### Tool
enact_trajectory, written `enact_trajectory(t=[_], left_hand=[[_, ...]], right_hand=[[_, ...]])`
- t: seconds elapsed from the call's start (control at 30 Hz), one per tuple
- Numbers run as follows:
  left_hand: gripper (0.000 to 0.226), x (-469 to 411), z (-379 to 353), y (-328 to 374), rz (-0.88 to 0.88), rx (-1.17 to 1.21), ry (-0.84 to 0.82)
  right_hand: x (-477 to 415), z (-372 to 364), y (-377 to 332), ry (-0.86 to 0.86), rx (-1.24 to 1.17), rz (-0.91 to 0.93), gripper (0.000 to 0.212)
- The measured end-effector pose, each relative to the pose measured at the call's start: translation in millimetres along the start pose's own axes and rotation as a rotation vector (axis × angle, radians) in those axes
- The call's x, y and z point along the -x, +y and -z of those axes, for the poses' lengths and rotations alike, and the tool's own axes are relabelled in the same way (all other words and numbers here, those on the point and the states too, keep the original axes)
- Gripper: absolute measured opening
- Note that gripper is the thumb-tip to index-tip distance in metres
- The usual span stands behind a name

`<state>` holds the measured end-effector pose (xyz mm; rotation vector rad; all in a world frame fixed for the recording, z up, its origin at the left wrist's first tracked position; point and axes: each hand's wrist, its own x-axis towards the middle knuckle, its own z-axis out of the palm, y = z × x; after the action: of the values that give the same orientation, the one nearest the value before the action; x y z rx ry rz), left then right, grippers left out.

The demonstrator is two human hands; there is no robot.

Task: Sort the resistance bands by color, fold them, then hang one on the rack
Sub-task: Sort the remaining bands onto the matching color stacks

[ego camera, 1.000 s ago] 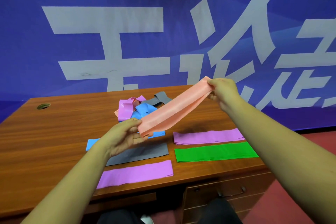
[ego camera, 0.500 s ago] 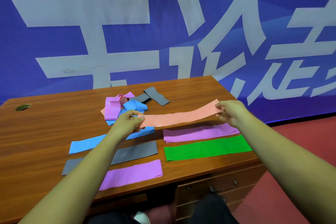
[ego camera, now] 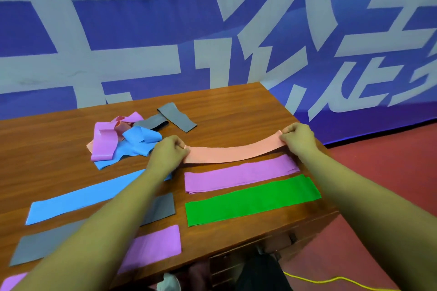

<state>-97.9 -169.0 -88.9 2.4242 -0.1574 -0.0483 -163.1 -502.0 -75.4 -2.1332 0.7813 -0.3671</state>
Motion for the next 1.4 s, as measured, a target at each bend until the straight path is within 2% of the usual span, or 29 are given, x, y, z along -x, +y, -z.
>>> enact_trajectory(t=[0.23,0.4,0.5,0.63,0.73,0.87,1.03,1.23,1.4], left_hand=[[0.006,-12.8,-21.7,-1.9,-0.034,-0.236,-0.013],[0.011,-11.1,-26.2,-5.8,-0.089,-0.349,0.015],[0.013,-7.2,-23.4,-4.9,-0.127,-0.353,0.035],[0.01,4.3,-4.3,-2.8,-0.118,-0.19,0.078],[0.003,22.8,18.1,-2.2,-0.138,-0.069,0.103],[0.005,64.5,49.1,-13.4,-0.142,0.034,0.176],[0.004,129.7,85.8,-57.6,-0.076,0.094,0.259],[0.006,193.4,107.8,-120.2,0.077,0.095,0.337],[0.007,225.2,127.2,-166.5,0.177,-0.002,0.432]], right_hand=[[-12.9,-20.2,22.8,-0.009,0.197,0.117,0.011],[-8.8,-24.6,24.7,0.053,0.311,0.153,0.015],[-4.9,-23.9,23.3,0.069,0.386,0.149,0.006],[12.2,-19.9,6.1,0.107,0.388,0.262,0.023],[43.0,-22.4,-16.2,0.047,0.242,0.349,0.021],[110.3,-36.3,-39.8,-0.093,0.109,0.468,0.012],[202.4,-61.1,-56.3,-0.286,0.002,0.498,0.007],[263.8,-91.0,-57.3,-0.371,0.031,0.473,0.005],[295.5,-105.9,-56.1,-0.348,0.231,0.497,0.016]])
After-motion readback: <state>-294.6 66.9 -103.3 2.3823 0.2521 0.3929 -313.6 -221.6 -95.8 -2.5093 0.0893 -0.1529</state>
